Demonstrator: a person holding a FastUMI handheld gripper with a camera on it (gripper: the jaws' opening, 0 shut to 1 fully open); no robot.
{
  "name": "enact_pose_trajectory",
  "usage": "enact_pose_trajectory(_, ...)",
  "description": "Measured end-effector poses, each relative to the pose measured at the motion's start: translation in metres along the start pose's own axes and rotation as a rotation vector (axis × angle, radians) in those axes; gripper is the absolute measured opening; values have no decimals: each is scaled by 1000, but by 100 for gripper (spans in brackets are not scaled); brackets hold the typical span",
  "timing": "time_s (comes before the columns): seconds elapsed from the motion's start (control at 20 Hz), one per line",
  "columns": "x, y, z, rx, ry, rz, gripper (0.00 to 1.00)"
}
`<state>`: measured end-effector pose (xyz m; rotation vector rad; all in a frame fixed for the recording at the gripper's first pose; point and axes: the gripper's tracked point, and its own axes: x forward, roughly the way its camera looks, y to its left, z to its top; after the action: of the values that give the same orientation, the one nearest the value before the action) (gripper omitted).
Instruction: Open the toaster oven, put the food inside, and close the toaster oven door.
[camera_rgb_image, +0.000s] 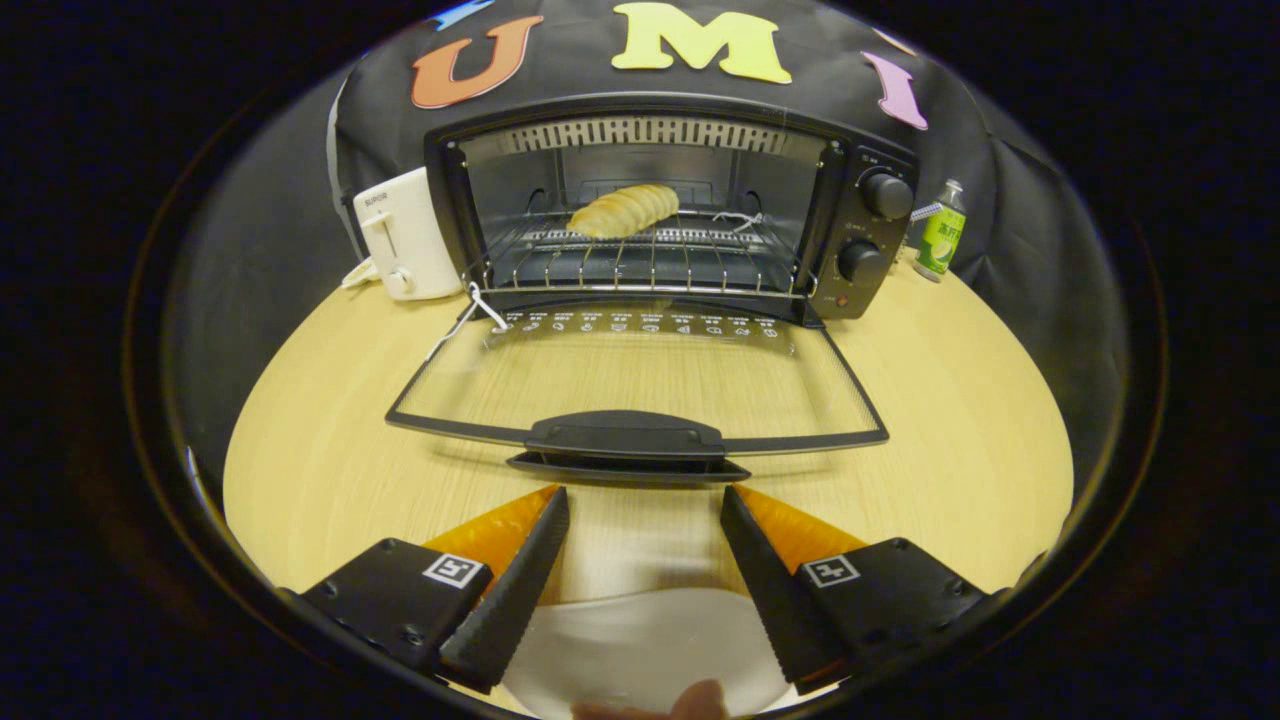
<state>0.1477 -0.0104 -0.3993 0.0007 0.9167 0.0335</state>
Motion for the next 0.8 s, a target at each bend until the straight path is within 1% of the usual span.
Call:
enact_pose_trajectory(0.15, -1, 0, 4, 20, -4, 3, 100)
enact_pose_trajectory(0.4, -18, -1, 18, 13, -73, -14, 100)
enact_pose_trajectory(0.65, -20, -1, 23, 37, -81, -7, 100)
enact_pose_trajectory(0.8, -26, 0, 31, 42, -119, -9, 100)
